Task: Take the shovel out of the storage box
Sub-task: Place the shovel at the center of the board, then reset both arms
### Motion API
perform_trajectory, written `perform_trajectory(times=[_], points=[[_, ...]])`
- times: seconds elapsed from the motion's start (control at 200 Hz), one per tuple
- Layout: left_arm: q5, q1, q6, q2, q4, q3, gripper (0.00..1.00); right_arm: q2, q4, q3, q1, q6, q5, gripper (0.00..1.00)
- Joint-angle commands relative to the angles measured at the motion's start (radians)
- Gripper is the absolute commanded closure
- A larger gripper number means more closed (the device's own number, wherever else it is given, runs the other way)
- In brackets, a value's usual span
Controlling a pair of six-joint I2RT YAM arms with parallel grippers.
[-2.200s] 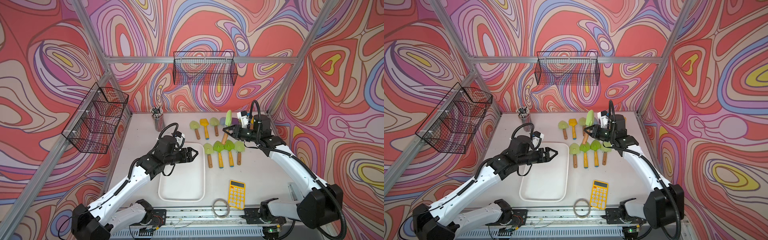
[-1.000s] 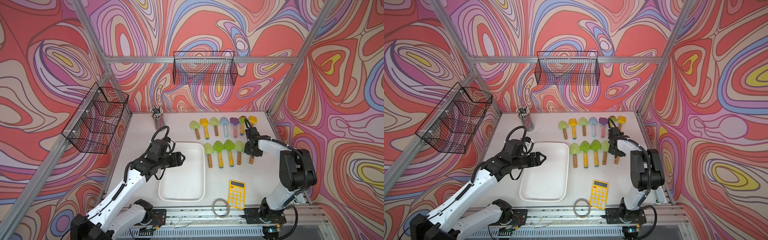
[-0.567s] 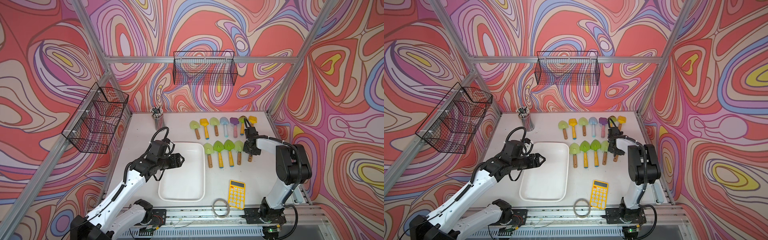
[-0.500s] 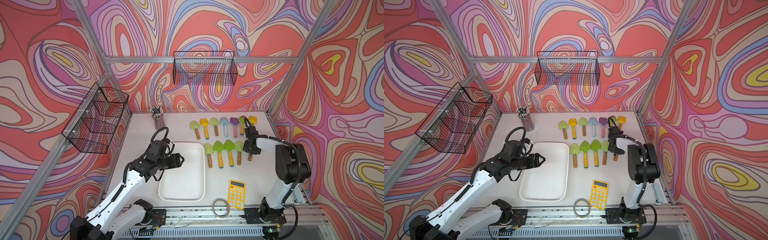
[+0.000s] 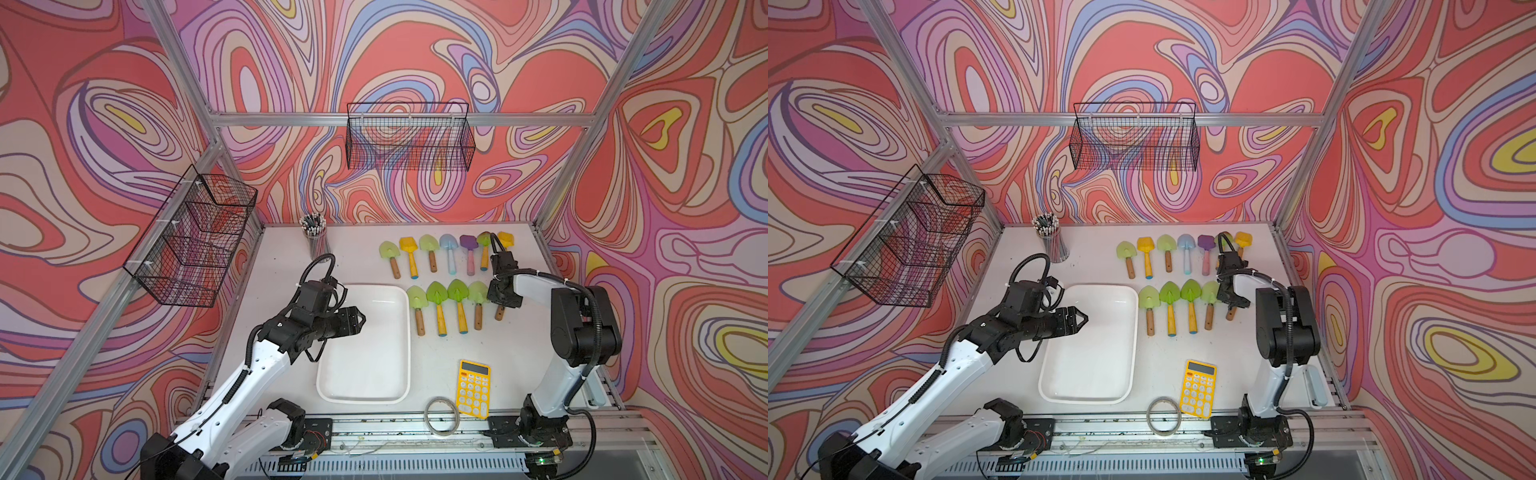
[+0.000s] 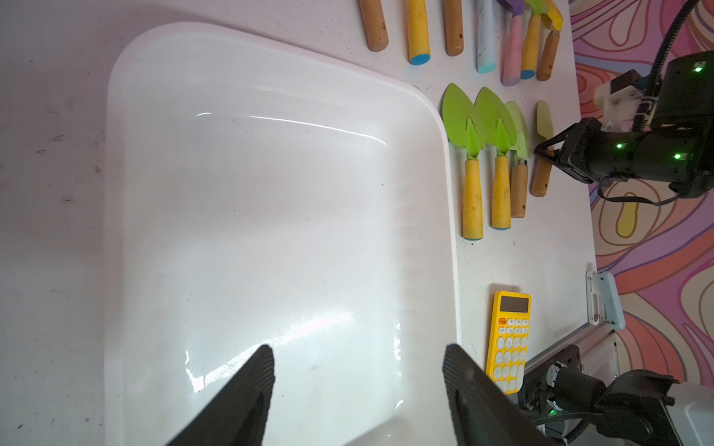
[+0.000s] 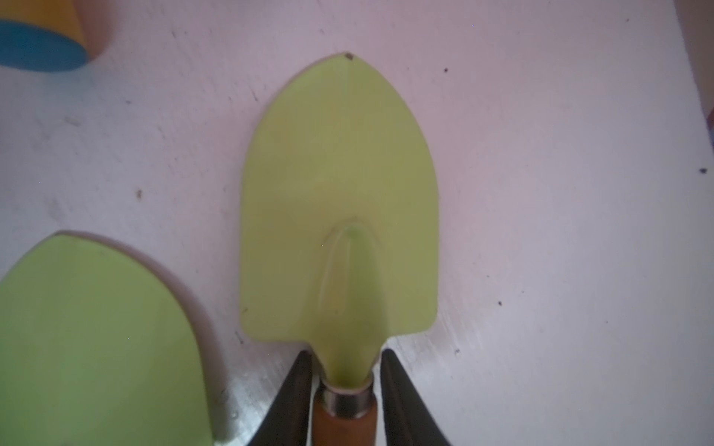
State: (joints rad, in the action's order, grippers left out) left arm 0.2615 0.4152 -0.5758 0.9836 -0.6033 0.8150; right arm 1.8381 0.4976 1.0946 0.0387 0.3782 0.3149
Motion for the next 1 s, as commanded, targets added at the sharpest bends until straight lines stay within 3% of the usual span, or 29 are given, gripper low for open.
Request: perform_trajectory(times=[0.0,0.11,0.32,0.451,0.591,0.786,0.996], points=[[-0.034,-0.018,0.025,0.007,-0.043,-0.002,0.27,-0.011,0.047,-0.024,-0.003,0.003,-0.039,0.64],[-0.080,-0.039,0.023,0.008,-0.059,0.008,0.26,-0.060,0.059,-0.028,-0.002,0.011,-0.049,0.58],[-0.150,-0.132,0.016,0.013,-0.048,0.071,0.19,-0.310,-0.009,-0.057,-0.003,0.011,-0.113,0.44],[-0.207,-0.223,0.001,0.037,-0.005,0.109,0.08,-0.339,-0.048,-0.014,-0.003,-0.004,-0.129,0.20],[-0.176,-0.315,-0.017,0.095,0.091,0.127,0.00,-0.331,-0.091,0.024,-0.003,-0.005,-0.173,0.17],[-0.455,-0.332,0.048,0.150,0.078,0.171,0.00,-0.399,-0.206,-0.048,-0.003,-0.007,-0.134,0.14],[-0.533,-0.385,0.124,0.046,0.326,-0.025,0.00,-0.467,-0.374,-0.206,0.001,0.016,-0.148,0.09]])
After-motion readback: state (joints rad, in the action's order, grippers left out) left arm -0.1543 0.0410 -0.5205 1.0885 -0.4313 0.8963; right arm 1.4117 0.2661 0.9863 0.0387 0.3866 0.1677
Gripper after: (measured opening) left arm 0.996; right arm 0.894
